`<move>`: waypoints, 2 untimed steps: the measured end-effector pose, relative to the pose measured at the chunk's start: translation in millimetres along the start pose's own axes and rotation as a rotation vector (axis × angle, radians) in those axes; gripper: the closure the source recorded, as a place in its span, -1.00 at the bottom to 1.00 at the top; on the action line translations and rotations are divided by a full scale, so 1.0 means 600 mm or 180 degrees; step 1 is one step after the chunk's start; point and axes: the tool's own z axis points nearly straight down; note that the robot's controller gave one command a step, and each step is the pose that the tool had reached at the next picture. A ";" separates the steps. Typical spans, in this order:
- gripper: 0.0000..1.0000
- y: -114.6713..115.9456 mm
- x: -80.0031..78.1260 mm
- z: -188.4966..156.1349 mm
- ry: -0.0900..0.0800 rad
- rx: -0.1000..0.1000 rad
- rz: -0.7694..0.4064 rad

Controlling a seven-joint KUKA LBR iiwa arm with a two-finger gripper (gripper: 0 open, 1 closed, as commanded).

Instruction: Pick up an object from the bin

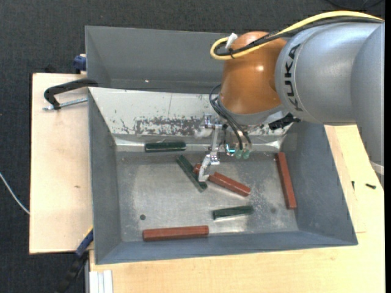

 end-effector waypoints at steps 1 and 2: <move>-1.00 0.000 -0.003 -0.009 -0.0027 -0.0002 0.0004; 1.00 -0.039 0.043 0.110 -0.0029 -0.0011 0.0313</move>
Offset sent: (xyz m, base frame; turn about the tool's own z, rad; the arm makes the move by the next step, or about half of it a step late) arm -0.0300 -0.0259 -0.0749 0.0998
